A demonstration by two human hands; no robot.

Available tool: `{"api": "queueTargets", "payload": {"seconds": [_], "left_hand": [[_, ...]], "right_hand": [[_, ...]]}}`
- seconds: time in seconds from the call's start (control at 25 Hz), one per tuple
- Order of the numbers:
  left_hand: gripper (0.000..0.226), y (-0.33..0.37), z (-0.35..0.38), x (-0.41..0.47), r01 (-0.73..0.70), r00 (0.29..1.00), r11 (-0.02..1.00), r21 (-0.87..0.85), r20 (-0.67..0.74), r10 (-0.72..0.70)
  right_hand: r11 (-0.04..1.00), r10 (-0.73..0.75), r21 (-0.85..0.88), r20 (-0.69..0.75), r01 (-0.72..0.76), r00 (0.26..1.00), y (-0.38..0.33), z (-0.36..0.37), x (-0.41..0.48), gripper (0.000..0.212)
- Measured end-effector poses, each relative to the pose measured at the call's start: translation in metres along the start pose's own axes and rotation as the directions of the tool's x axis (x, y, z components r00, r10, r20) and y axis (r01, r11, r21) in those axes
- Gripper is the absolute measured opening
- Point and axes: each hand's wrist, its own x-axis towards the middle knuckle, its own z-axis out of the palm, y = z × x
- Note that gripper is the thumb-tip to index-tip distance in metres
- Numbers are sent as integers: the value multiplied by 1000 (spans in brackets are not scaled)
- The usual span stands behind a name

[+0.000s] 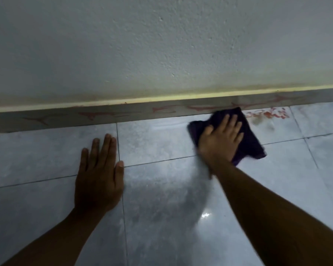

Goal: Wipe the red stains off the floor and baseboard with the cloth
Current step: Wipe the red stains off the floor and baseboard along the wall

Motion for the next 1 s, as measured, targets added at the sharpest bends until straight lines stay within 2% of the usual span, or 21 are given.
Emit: {"api": "queueTargets", "payload": {"seconds": [0.04,0.08,0.12,0.2,0.24,0.28,0.32,0.36,0.48,0.6,0.68,0.8,0.88,1.0], "left_hand": [[67,0,0,0,-1,1000,1000,2,3,1],[67,0,0,1,-2,1000,1000,9,8,1],[67,0,-1,1,-3,1000,1000,19,20,2],[67,1,-5,1,-10,999,1000,28,45,9],[67,2,-7,2,-10,999,999,32,49,9],[67,4,-8,3,-10,999,999,36,54,8],[68,4,-9,3,-6,998,999,34,62,4],[68,5,-11,3,4,998,1000,28,70,-6],[70,6,-10,2,12,996,999,40,92,-15],[69,15,-10,5,-64,993,997,54,107,58],[67,37,-9,13,-142,985,990,12,99,140],[62,92,-1,31,-246,965,968,-56,79,250],[60,128,9,44,-226,968,971,-74,96,232],[61,167,21,51,-170,974,983,-75,138,179]], "right_hand": [[1000,-23,8,6,23,1000,-27,8,-18,76],[991,-136,3,9,136,991,-49,17,-41,79],[948,-317,-11,33,317,948,-64,26,-67,79],[760,-642,-4,151,650,751,-68,29,-96,74],[676,-728,30,180,736,662,-61,26,-89,72],[621,-775,55,192,782,602,-51,20,-75,70],[604,-787,51,196,796,585,-39,14,-61,68],[614,-779,35,186,789,598,-24,10,-47,67],[730,-678,-2,122,683,725,34,-4,0,67],[892,-450,-9,63,452,891,94,-21,47,67],[954,-298,-2,75,299,952,108,-29,65,69],[975,-217,-46,40,219,975,83,-22,50,72],[944,-328,-29,57,330,943,58,-14,28,78],[842,-538,39,143,538,831,57,-14,14,80]]}}
